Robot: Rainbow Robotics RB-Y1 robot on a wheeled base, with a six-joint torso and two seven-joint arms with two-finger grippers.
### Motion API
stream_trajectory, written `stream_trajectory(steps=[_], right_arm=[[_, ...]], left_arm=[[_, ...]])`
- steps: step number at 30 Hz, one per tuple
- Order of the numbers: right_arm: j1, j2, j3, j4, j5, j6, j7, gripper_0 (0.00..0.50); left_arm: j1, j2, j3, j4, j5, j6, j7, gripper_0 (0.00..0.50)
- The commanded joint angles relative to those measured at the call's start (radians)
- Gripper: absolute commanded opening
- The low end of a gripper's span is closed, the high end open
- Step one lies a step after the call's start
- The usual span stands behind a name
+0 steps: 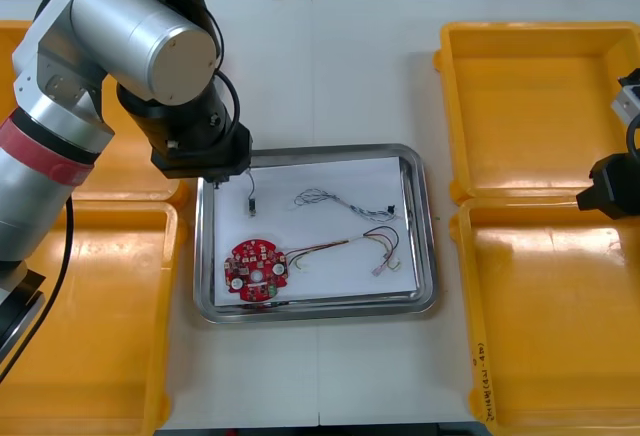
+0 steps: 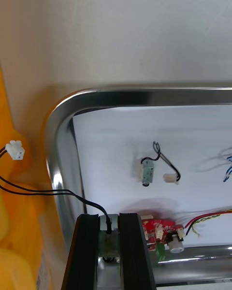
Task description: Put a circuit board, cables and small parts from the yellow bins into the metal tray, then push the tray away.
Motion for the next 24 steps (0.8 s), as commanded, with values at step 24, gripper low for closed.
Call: stream_trajectory(steps=[24], right_arm=[[0.189, 0.227, -0.081, -0.162, 0.262, 0.005, -0.058, 0.500]], left_arm=[[0.112, -0.095, -0.010, -0.007, -0.124, -0.080, -0.045, 0.000]])
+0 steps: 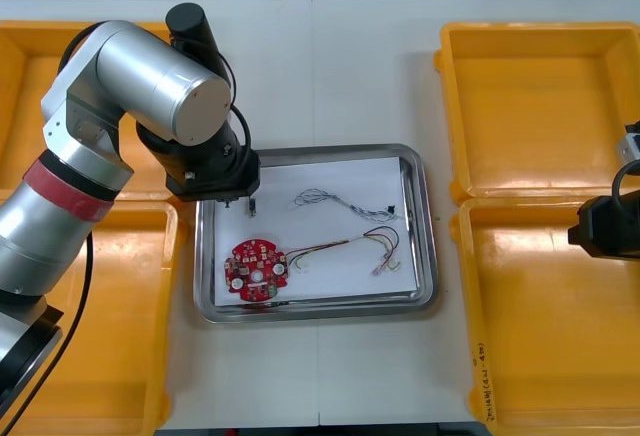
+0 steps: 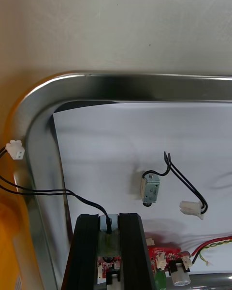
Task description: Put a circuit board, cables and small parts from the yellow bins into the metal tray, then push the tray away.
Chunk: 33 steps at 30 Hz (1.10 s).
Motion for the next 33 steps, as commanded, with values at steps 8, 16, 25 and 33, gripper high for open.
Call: stream_trajectory(steps=[8, 16, 25, 33], right_arm=[[0.035, 0.035, -0.046, -0.049, 0.042, 0.004, -0.014, 0.500], [0.035, 0.047, -0.050, -0.049, 0.052, 0.004, -0.011, 0.500], [0.035, 0.032, -0.050, -0.049, 0.031, 0.004, 0.017, 0.500], [0.035, 0.016, -0.049, -0.049, 0.014, 0.004, 0.023, 0.500]], left_arm=[[0.039, -0.062, -0.010, -0.008, -0.055, -0.022, -0.062, 0.000], [0.040, -0.067, -0.010, -0.010, -0.055, -0.032, -0.068, 0.227], [0.040, -0.067, -0.001, -0.011, -0.061, -0.043, -0.071, 0.500], [0.040, -0.067, 0.071, -0.111, -0.044, 0.029, -0.068, 0.500]])
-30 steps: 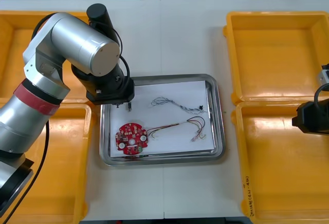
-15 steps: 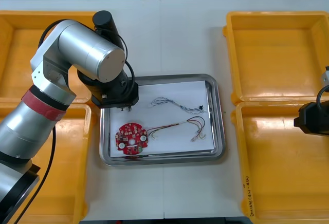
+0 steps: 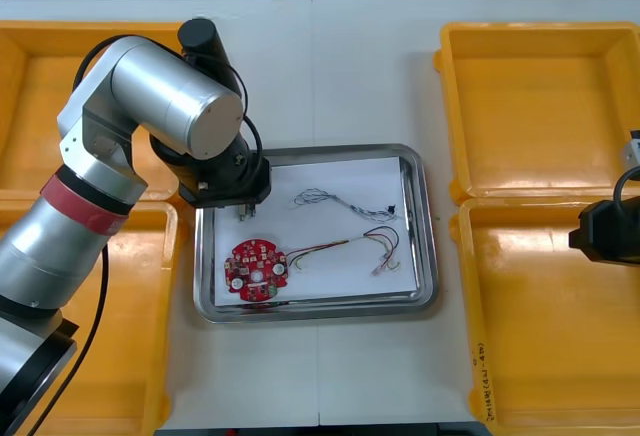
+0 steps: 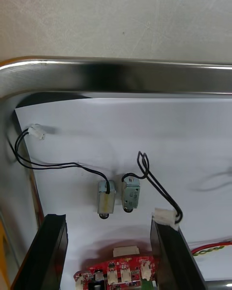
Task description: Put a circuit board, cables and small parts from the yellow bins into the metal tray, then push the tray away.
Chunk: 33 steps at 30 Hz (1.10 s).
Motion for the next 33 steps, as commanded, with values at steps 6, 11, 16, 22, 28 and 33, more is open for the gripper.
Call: stream_trajectory(steps=[6, 11, 16, 22, 28, 33], right_arm=[[0.014, -0.020, -0.031, -0.034, -0.025, 0.004, 0.021, 0.500], [0.014, -0.020, -0.029, -0.034, -0.032, 0.004, 0.025, 0.500], [0.014, -0.020, -0.029, -0.034, -0.040, 0.004, 0.026, 0.500], [0.014, -0.020, -0.029, -0.034, -0.045, 0.004, 0.031, 0.500], [0.014, -0.020, -0.031, -0.034, -0.049, 0.004, 0.034, 0.500], [0.014, -0.023, -0.029, -0.034, -0.060, 0.004, 0.049, 0.500]], left_arm=[[0.010, -0.004, 0.108, -0.204, 0.006, 0.100, -0.054, 0.500], [0.010, 0.016, 0.168, -0.299, 0.026, 0.145, -0.042, 0.500], [0.010, 0.061, 0.226, -0.385, 0.063, 0.145, -0.022, 0.500], [0.010, 0.153, 0.295, -0.417, 0.129, 0.145, 0.004, 0.500], [0.011, 0.286, 0.323, -0.382, 0.230, 0.145, 0.016, 0.500], [0.011, 0.400, 0.337, -0.331, 0.316, 0.145, 0.004, 0.500]])
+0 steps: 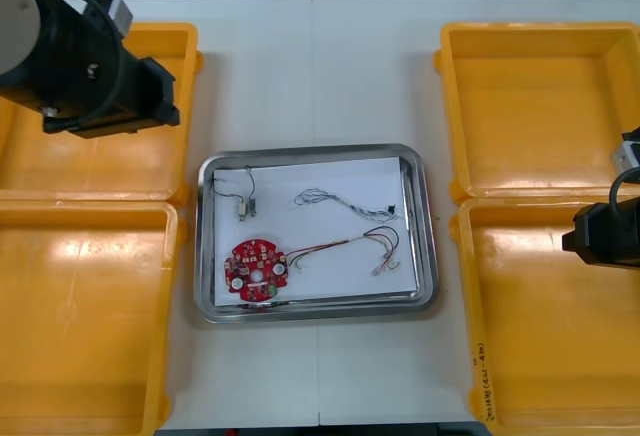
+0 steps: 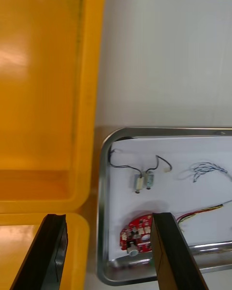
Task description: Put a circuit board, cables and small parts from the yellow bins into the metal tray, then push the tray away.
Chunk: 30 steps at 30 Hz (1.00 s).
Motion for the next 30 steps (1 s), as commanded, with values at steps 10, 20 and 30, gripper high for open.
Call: stream_trajectory(steps=[10, 20, 30], right_arm=[[0.013, -0.023, -0.029, -0.033, -0.035, 0.004, 0.069, 0.500], [0.011, -0.023, -0.029, -0.033, -0.040, 0.004, 0.089, 0.500], [0.011, -0.057, 0.027, -0.091, -0.051, 0.004, 0.121, 0.500]], left_arm=[[0.110, 0.260, 0.093, 0.062, 0.142, 0.007, -0.146, 0.500], [0.265, 0.253, 0.216, 0.044, 0.125, 0.007, -0.327, 0.500], [0.368, 0.129, 0.358, 0.034, 0.058, 0.007, -0.508, 0.500]])
